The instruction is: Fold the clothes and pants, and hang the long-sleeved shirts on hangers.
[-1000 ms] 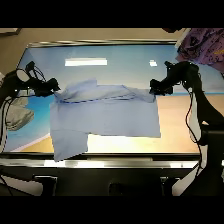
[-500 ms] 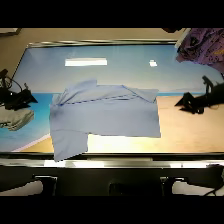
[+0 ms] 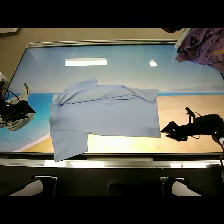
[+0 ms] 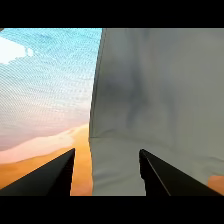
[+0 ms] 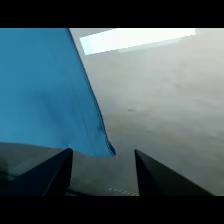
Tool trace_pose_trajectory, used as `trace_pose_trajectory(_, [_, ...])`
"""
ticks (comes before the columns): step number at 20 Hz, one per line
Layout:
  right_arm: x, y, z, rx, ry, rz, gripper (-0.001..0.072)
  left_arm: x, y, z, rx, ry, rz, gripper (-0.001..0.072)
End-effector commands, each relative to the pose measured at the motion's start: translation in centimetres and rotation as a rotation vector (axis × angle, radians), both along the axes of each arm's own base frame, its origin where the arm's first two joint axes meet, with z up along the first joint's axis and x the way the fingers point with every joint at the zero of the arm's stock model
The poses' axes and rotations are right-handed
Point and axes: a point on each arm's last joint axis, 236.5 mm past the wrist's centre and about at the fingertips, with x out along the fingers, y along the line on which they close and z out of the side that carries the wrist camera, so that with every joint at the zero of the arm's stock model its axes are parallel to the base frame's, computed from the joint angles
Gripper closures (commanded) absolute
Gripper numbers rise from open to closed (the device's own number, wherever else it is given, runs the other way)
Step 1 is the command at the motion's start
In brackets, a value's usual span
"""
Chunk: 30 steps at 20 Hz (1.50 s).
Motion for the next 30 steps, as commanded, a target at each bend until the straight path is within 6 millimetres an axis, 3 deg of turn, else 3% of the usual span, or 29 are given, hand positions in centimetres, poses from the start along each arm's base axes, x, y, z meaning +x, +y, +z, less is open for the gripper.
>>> trace_pose_trajectory(1, [-0.3, 2.4, -2.1, -0.018, 0.009, 0.061, 0.0242, -0.2, 0.0, -0.1, -0.001, 0.003, 0.001, 0.0245])
trace_pose_trajectory(3, [-0.4, 3.4, -2.8, -0.010, 0.023, 0.083, 0.0245, -0.2, -0.1, 0.0, -0.003, 0.006, 0.004, 0.0245])
trace_pose_trajectory(4, [-0.2, 3.6, -2.9, -0.007, 0.021, 0.079, 0.0320, -0.7, -0.4, 0.0, -0.026, 0.037, 0.043, 0.0245])
trace_pose_trajectory(5, [0.0, 3.6, -2.9, -0.009, 0.014, 0.073, 0.0460, -0.9, -0.2, -0.1, -0.035, 0.049, 0.074, 0.0245])
trace_pose_trajectory(7, [0.1, 3.5, -2.9, -0.011, 0.011, 0.072, 0.0662, -1.3, 0.2, -0.5, -0.063, 0.038, 0.064, 0.0243])
trace_pose_trajectory(12, [-0.8, 4.2, -1.9, 0.017, 0.026, 0.100, 0.0675, -2.6, 0.6, -4.1, -0.366, -0.093, 0.198, 0.0243])
trace_pose_trajectory(18, [-0.3, 4.0, -0.3, 0.001, -0.018, 0.086, 0.0675, -5.9, -1.5, -10.0, -0.414, -0.057, 0.229, 0.0243])
trace_pose_trajectory(30, [-1.3, 4.8, 0.2, 0.041, 0.026, 0.098, 0.0675, -3.6, -4.8, -13.4, -0.402, -0.058, 0.152, 0.0245])
